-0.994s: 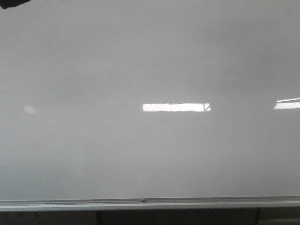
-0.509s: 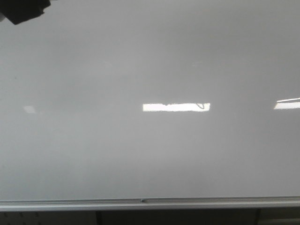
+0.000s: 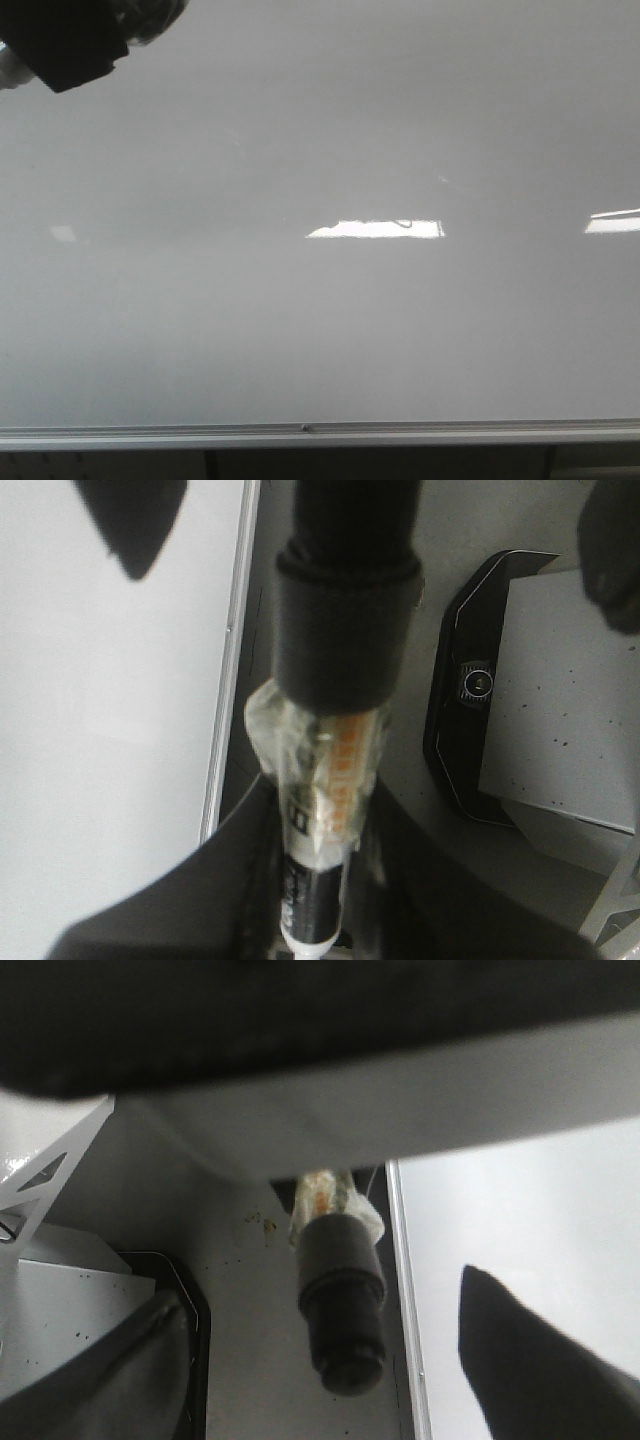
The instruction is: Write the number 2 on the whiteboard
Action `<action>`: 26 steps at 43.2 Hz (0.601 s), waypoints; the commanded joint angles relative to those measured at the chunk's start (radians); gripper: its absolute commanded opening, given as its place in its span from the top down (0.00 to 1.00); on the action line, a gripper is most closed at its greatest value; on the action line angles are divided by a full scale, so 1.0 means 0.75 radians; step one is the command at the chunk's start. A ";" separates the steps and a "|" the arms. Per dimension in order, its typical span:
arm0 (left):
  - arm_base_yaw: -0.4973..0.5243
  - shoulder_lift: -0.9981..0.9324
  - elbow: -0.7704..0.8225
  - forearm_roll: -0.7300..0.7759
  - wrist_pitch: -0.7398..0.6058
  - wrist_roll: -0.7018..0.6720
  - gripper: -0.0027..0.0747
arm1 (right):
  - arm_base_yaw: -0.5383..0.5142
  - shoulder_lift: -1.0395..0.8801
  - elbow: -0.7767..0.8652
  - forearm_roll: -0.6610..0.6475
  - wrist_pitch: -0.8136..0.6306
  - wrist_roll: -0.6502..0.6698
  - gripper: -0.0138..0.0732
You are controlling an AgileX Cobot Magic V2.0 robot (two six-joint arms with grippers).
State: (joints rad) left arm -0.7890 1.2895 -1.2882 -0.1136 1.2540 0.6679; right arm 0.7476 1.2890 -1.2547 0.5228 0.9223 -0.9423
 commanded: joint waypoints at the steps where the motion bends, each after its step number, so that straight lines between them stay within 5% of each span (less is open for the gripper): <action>1: -0.012 -0.028 -0.035 -0.028 -0.003 0.005 0.89 | 0.004 -0.019 -0.050 0.070 -0.094 -0.017 0.18; 14: -0.012 -0.028 -0.035 -0.028 -0.011 0.005 0.89 | 0.004 -0.011 -0.050 0.109 -0.099 -0.017 0.19; 26: -0.012 -0.028 -0.035 -0.028 -0.016 0.005 0.89 | 0.004 0.010 -0.050 0.132 -0.086 -0.017 0.34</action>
State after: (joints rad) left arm -0.7890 1.2895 -1.2882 -0.1136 1.2540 0.6679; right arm 0.7511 1.3214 -1.2555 0.5716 0.8942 -0.9432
